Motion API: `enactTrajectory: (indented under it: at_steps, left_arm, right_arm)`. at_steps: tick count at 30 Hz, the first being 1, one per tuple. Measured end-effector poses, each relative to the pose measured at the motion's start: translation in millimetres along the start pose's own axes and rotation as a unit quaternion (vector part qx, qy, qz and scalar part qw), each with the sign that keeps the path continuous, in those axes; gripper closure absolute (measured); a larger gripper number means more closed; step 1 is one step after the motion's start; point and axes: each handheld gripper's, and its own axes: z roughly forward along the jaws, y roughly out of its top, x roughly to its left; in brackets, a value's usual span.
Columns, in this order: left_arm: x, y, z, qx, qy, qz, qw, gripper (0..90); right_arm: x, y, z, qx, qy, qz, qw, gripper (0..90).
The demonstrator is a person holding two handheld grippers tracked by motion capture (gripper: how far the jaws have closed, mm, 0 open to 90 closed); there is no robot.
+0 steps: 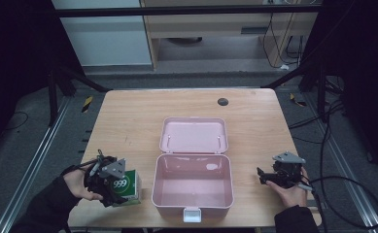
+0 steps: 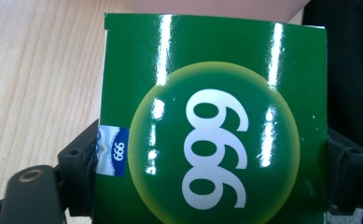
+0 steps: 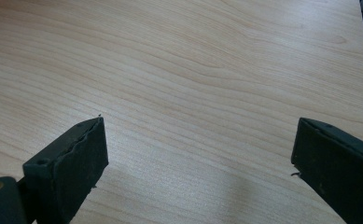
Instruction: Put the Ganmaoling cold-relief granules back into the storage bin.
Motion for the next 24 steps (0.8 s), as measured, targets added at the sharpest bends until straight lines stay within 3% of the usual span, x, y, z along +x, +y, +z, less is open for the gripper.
enactTrajectory:
  at_steps: [6, 14, 24]
  left_arm:
    - [-10.1, 11.9, -9.7, -0.009, 0.004, 0.007, 0.9999, 14.4]
    - [-22.3, 29.2, -24.6, -0.007, 0.0, 0.035, 0.9994, 14.4]
    - [-35.4, 45.0, -29.1, -0.006, 0.0, 0.049, 0.9988, 14.5]
  right_arm:
    - [-0.2, 0.0, -0.1, 0.0, 0.0, -0.001, 1.0, 4.0]
    - [-0.1, -0.3, 0.1, 0.001, 0.0, -0.004, 1.0, 4.1]
    - [0.1, -0.3, 0.1, 0.001, 0.002, -0.004, 1.0, 4.1]
